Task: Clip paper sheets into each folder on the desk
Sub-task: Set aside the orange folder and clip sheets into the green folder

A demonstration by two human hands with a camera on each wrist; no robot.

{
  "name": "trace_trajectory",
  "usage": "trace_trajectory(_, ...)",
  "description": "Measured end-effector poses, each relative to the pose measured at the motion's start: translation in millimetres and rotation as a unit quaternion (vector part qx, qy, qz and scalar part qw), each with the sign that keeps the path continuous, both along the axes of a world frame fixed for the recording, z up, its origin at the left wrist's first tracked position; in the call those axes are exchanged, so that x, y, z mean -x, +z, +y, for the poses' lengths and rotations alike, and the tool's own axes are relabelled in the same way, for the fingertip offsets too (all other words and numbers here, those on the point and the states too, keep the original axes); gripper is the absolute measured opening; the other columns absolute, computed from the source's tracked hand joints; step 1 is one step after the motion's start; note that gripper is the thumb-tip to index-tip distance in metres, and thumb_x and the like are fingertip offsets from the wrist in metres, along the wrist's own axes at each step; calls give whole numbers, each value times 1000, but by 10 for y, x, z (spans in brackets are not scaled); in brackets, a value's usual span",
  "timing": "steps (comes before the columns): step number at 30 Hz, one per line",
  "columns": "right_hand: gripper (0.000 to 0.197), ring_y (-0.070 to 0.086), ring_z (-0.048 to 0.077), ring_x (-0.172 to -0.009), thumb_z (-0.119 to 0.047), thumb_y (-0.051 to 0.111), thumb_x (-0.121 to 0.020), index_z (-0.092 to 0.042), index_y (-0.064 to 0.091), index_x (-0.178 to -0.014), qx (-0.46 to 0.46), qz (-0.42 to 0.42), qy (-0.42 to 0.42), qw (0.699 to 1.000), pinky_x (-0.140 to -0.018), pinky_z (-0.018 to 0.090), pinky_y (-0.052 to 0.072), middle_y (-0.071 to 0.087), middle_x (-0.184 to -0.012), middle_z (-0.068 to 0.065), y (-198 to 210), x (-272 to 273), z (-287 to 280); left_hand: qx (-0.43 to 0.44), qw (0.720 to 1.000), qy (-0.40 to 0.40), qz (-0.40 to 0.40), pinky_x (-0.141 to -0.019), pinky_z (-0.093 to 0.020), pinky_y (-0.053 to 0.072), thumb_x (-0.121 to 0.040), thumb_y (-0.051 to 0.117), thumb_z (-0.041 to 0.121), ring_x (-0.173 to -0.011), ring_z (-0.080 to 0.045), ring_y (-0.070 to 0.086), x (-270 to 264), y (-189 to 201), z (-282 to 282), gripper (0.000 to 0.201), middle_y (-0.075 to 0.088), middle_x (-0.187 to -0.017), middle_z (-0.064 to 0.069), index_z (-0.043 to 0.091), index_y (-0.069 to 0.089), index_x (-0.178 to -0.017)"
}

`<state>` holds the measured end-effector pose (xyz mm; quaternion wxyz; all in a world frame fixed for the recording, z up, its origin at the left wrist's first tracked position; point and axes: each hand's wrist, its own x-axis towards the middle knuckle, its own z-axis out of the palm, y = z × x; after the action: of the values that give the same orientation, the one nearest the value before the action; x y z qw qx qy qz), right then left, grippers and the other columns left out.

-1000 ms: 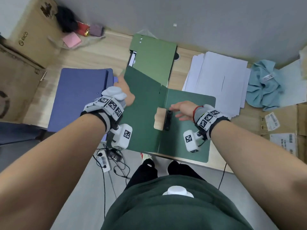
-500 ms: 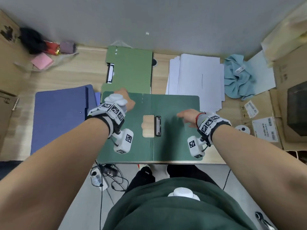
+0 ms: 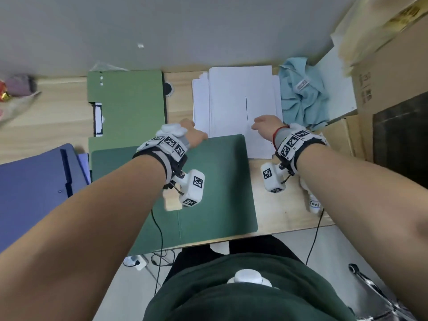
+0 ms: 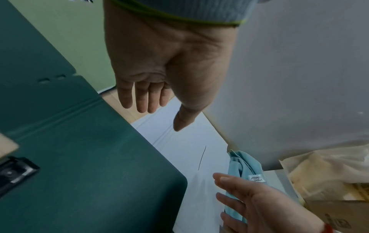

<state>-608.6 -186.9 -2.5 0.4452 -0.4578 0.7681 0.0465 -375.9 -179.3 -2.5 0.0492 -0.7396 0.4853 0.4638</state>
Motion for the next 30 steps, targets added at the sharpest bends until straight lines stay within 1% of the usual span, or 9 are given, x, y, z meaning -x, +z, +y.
trace_trajectory(4,50,50,29,-128,-24,54,-95,-15,47,-144,-3,-20,-7,1000,-92,27,41,48,-147,6,-68,22,-174,-28,1000,4,0,-102,-37,43,-77,72,43,-124,-31,53,165,-106,-173,83,50,-143,-8,12,37,-146)
trace_trajectory(13,38,55,35,-120,-19,51,-95,-7,59,-130,-11,45,34,998,-97,32,45,60,-131,14,-237,140,-424,-52,998,39,-6,-100,-45,43,-78,74,45,-126,-36,48,607,-310,-631,90,45,-143,-13,9,30,-146)
trace_trajectory(17,40,55,32,-121,-21,52,-94,-14,57,-133,-6,36,10,999,-96,32,47,59,-135,9,-290,222,-475,-51,997,66,6,-97,-45,49,-72,75,52,-114,-35,55,703,-340,-740,91,52,-133,-10,9,36,-142)
trace_trajectory(20,43,55,30,-122,-21,52,-93,-16,56,-135,-8,26,-2,1000,-96,31,46,58,-137,6,-347,267,-490,-35,998,47,17,-93,-38,48,-83,71,37,-108,-29,57,787,-347,-762,62,56,-123,-7,5,47,-130)
trace_trajectory(22,44,54,28,-123,-21,52,-92,-17,55,-136,-7,12,-14,1000,-99,31,46,57,-138,4,-379,286,-488,-7,999,31,28,-74,-28,46,-91,64,19,-94,-25,54,844,-315,-764,20,59,-98,-6,3,55,-100)
trace_trajectory(23,45,54,28,-123,-21,53,-91,-17,55,-136,-5,3,-24,1000,-101,32,46,57,-138,3,-403,293,-481,12,999,23,38,-64,-25,42,-92,60,13,-88,-24,52,857,-282,-751,13,55,-86,-5,7,52,-85)
trace_trajectory(25,44,55,28,-123,-21,55,-90,-17,57,-134,-1,-21,-51,998,-103,35,45,58,-137,4,-441,315,-468,43,997,25,65,-59,-25,38,-91,56,7,-83,-24,51,863,-243,-733,5,54,-84,-7,7,54,-86)
trace_trajectory(27,41,56,28,-120,-22,59,-89,-16,59,-129,9,-38,-80,996,-102,37,46,60,-131,5,-445,341,-433,65,991,48,108,-67,-28,41,-89,53,5,-80,-24,53,844,-190,-726,16,60,-91,-10,3,63,-102)
trace_trajectory(30,41,59,28,-112,-23,67,-84,-13,58,-123,52,-34,-157,986,-95,33,47,62,-121,8,-416,410,-380,102,977,84,168,-64,-28,38,-79,53,7,-71,-21,48,809,-28,-741,17,59,-82,-10,5,65,-91)
